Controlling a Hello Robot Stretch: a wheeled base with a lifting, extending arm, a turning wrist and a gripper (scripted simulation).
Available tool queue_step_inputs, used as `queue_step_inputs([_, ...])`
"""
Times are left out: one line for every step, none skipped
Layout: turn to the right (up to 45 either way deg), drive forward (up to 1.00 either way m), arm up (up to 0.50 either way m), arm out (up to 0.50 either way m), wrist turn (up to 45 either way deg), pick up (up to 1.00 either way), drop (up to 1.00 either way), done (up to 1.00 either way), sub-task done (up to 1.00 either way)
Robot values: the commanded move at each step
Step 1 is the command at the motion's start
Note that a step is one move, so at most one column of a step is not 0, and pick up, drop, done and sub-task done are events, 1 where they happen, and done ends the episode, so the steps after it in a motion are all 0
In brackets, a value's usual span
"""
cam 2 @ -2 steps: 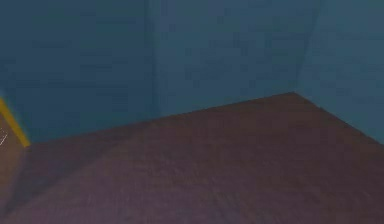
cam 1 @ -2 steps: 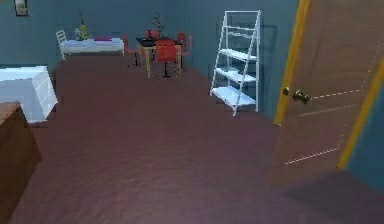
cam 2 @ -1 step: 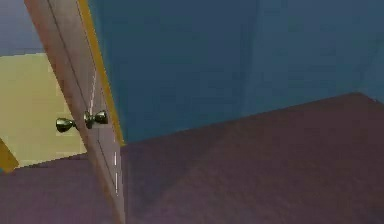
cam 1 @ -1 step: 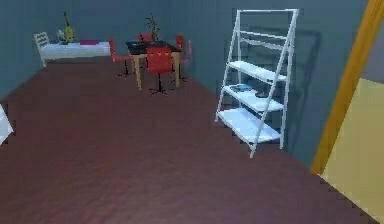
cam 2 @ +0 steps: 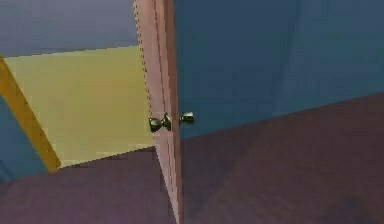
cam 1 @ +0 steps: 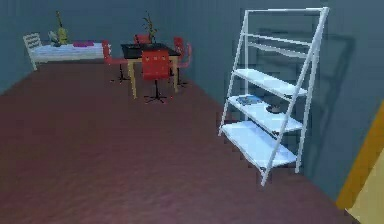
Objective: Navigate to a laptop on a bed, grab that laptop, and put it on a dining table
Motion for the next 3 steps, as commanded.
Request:
queue_step_inputs([39.0, 0.0, 0.0, 0.0, 0.0, 0.0, 0.0, 0.0, 0.0])
queue_step_inputs([0.0, 0.55, 0.0, 0.0, 0.0, 0.0, 0.0, 0.0, 0.0])
queue_step_inputs([27.0, 0.0, 0.0, 0.0, 0.0, 0.0, 0.0, 0.0, 0.0])
